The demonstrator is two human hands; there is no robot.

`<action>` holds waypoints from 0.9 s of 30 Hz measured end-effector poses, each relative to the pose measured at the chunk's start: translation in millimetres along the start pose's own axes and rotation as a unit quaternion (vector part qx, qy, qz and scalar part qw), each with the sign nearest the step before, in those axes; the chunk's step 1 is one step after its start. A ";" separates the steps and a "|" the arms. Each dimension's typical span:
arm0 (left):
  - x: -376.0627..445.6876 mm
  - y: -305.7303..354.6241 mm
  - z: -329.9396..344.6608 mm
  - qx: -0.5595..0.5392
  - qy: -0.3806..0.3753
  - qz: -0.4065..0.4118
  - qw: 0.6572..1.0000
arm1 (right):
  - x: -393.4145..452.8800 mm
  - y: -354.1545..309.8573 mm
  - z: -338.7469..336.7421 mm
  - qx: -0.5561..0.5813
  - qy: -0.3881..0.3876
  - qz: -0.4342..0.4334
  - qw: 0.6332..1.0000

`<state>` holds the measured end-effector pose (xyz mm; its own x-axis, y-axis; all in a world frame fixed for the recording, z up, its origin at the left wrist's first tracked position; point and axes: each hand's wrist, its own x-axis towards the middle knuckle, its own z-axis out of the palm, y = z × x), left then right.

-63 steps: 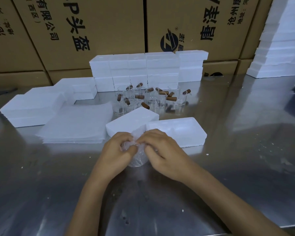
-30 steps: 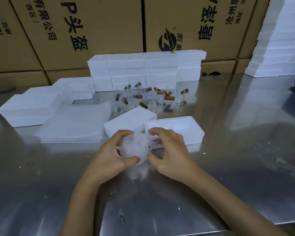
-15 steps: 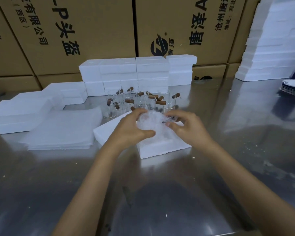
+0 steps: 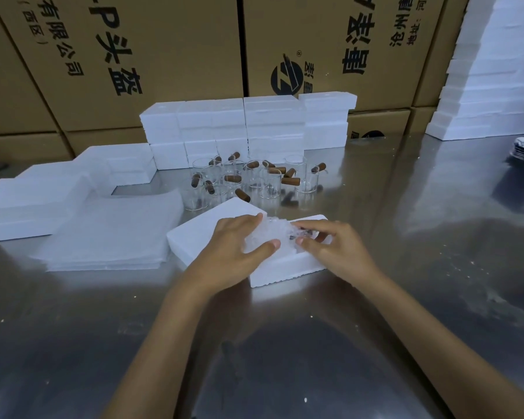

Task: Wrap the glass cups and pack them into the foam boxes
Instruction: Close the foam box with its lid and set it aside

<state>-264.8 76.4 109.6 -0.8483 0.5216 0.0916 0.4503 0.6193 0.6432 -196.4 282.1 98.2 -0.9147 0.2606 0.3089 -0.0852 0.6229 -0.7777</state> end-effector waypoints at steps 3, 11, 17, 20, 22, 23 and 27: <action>4.1 -0.5 -6.8 -0.014 0.023 0.011 1.000 | -6.5 1.5 3.2 0.014 0.035 -0.005 0.999; 21.0 -26.3 -59.1 0.172 -0.097 -0.160 0.967 | -11.9 27.1 -37.1 0.031 -0.172 0.118 0.977; 21.7 -23.5 -83.5 0.003 0.003 -0.120 0.993 | -9.6 31.7 -31.2 0.007 -0.154 0.118 0.981; 16.7 -1.3 -95.6 -0.065 -0.028 -0.045 0.996 | -11.2 33.4 -30.2 -0.008 -0.148 0.124 0.981; 16.5 18.6 -91.1 -0.050 -0.099 -0.004 0.994 | -11.4 32.1 -29.4 -0.018 -0.141 0.118 0.983; 17.5 28.5 -85.5 -0.022 -0.136 0.013 0.990 | -10.7 32.1 -29.1 -0.021 -0.137 0.110 0.984; 22.4 51.5 -56.8 0.111 -0.213 0.053 0.969 | -9.9 32.2 -29.7 0.008 -0.124 0.090 0.988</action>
<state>-276.5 86.6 188.0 -0.6229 0.7554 -0.2034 0.6179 0.6345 0.4644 -178.4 321.5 86.3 -0.9840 0.1767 0.0223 0.0840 0.5711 -0.8165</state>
